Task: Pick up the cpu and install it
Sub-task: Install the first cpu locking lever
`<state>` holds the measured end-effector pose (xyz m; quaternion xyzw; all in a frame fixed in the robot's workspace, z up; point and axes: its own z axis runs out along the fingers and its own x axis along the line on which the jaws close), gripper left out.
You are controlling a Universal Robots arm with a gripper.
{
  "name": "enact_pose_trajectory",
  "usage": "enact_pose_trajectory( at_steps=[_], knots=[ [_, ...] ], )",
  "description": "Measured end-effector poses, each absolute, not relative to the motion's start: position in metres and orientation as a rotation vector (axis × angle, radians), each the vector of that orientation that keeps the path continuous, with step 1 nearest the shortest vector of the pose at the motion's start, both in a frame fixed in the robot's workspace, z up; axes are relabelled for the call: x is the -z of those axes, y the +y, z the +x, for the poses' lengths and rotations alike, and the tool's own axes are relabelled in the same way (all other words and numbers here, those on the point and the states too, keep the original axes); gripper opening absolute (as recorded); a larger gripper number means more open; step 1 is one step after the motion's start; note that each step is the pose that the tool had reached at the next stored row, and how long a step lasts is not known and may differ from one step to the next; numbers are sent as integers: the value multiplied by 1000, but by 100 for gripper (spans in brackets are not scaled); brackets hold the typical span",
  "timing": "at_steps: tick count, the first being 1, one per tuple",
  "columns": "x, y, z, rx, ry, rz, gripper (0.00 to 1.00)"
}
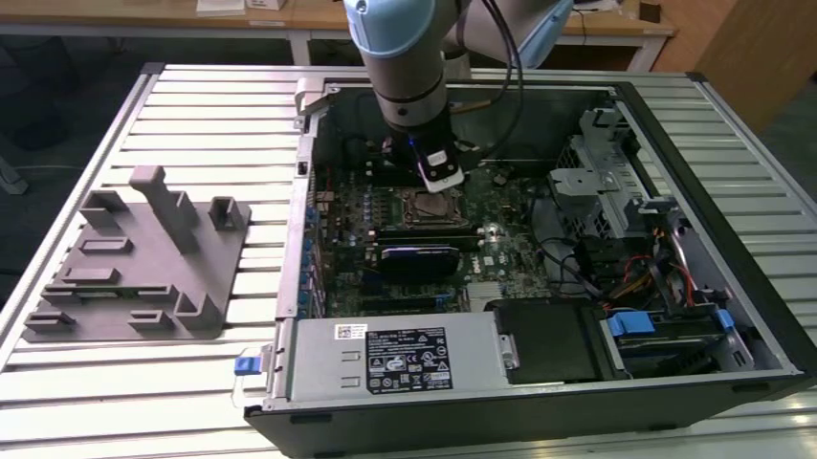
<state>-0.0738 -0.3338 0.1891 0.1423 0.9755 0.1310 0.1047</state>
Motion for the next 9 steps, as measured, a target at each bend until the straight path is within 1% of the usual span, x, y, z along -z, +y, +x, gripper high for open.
enact_pose_trajectory(
  at_steps=[6, 9],
  knots=[
    [-188, -334, -74, -388, 2876, 420, 11],
    [-187, -335, -74, -417, 2876, 423, 11]
  ],
)
